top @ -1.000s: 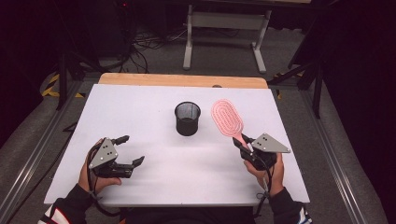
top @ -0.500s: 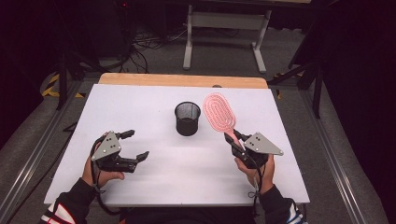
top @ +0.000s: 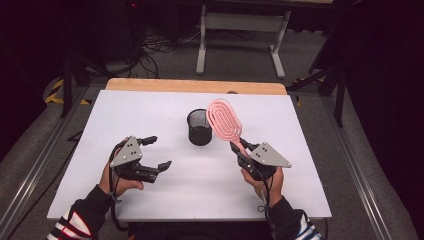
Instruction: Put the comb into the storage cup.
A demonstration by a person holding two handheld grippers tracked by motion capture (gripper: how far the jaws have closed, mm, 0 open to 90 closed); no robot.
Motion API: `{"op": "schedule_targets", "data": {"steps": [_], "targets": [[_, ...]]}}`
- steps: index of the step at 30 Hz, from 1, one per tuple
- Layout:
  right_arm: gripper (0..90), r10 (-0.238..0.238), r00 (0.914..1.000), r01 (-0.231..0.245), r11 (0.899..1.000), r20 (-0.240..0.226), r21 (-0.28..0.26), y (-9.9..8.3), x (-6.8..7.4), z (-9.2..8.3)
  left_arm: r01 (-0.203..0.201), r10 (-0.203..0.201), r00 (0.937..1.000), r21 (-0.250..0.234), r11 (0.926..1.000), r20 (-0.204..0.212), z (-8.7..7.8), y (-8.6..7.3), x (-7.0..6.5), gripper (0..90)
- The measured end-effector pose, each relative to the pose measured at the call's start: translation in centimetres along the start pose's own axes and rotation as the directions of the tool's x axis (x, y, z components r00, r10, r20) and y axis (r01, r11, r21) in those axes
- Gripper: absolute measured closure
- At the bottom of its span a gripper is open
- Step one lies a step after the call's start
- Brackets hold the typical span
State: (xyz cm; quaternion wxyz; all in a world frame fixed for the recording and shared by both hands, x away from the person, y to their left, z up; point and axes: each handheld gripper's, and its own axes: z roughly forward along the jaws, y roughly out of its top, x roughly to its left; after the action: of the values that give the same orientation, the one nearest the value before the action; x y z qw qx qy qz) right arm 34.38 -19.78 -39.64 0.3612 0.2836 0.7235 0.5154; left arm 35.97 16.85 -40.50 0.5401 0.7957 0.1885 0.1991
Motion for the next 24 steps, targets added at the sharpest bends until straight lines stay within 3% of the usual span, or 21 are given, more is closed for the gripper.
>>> {"op": "schedule_targets", "data": {"steps": [12,18,24], "targets": [[72.9,-0.037,0.9988,0.037,0.999,-0.032,-0.005,0.0,2.1,1.3,-0.006,0.008,0.9981,-0.029,0.9996,0.061,2.2,2.0,-1.4,11.7],[73.0,-0.066,0.9968,0.066,0.998,-0.046,-0.010,-0.2,3.3,1.8,0.010,-0.006,0.9956,-0.039,0.9992,0.094,3.1,2.6,-1.8,11.7],[73.2,-0.091,0.9929,0.089,0.996,-0.076,-0.033,-0.3,4.6,2.1,0.058,-0.051,0.9913,-0.052,0.9970,0.122,3.9,3.1,-2.0,11.9]]}}
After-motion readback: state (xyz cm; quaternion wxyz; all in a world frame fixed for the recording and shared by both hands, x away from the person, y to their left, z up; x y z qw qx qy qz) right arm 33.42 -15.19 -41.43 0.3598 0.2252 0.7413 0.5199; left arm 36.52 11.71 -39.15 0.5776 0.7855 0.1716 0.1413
